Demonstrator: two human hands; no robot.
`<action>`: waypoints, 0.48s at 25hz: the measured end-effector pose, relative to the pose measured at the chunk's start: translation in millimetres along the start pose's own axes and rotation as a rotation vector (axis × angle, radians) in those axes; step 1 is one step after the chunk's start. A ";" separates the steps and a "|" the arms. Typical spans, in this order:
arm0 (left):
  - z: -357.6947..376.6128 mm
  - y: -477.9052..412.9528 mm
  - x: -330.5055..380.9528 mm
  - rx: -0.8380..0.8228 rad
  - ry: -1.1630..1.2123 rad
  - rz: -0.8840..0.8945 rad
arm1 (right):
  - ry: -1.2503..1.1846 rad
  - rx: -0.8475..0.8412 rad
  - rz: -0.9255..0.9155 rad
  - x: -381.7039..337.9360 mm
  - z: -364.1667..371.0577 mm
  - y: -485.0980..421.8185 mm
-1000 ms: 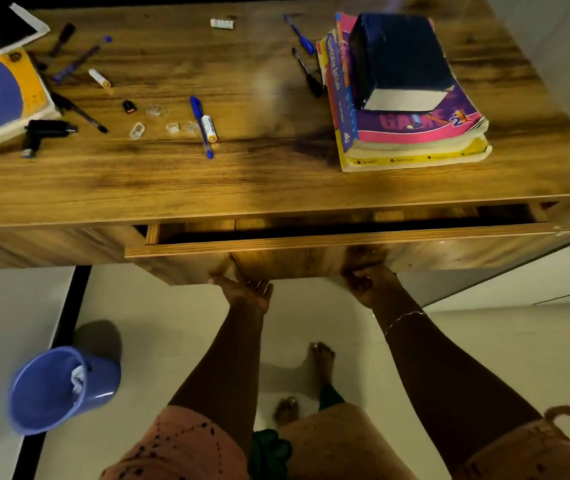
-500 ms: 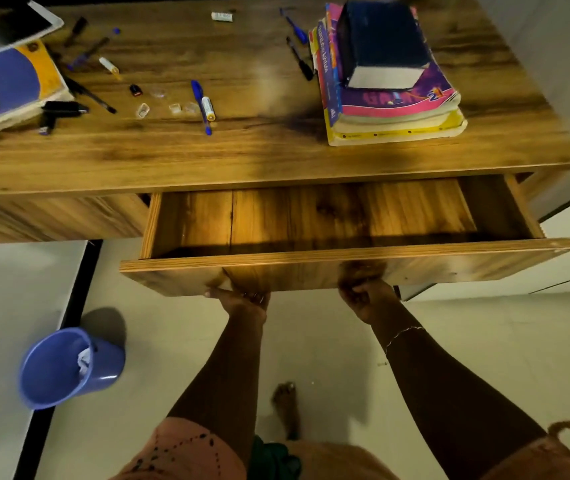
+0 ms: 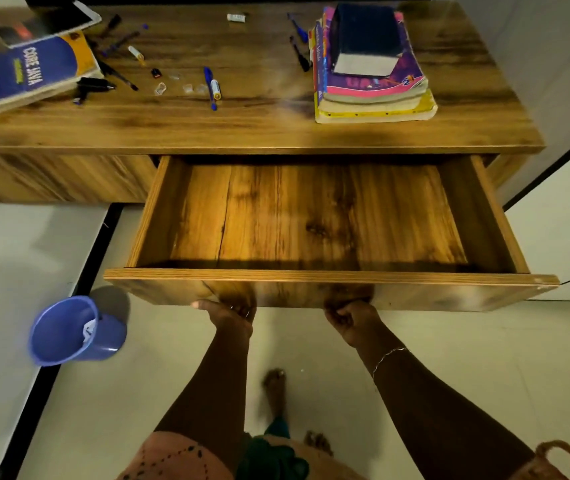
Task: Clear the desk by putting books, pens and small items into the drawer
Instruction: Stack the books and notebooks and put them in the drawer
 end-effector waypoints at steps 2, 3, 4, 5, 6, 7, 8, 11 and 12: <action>-14.5 10.5 -0.7 0.008 -0.002 0.007 | 0.028 -0.004 0.005 12.0 -11.7 4.1; -21.5 14.4 -1.1 0.018 -0.009 0.003 | 0.044 -0.006 -0.002 17.2 -16.6 6.5; -27.9 18.5 -1.3 0.028 -0.020 -0.004 | 0.053 -0.010 -0.007 22.5 -20.8 8.4; -33.8 23.2 -0.8 0.034 -0.036 -0.011 | 0.067 -0.013 -0.007 27.6 -24.4 11.1; -38.6 26.7 0.3 0.031 -0.051 -0.015 | 0.065 -0.021 -0.002 32.7 -27.6 12.3; -42.8 30.4 1.7 0.027 -0.066 -0.017 | 0.070 -0.023 0.005 36.8 -29.9 15.5; -45.7 33.8 2.2 0.023 -0.084 -0.017 | 0.089 -0.024 0.010 40.1 -30.9 18.7; -47.4 48.4 2.8 0.033 -0.300 0.047 | 0.294 0.037 0.014 42.8 -26.7 38.2; -44.5 58.7 1.1 0.049 -0.399 0.070 | 0.371 0.055 0.006 41.1 -22.4 46.0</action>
Point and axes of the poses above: each hand's wrist, its own y-axis away from the middle knuckle, its own z-axis out of the palm, x = y × z, the point moved 7 cm from there along -y, towards the middle knuckle, and after that the axes turned 9 degrees about z, right-handed, at the moved point
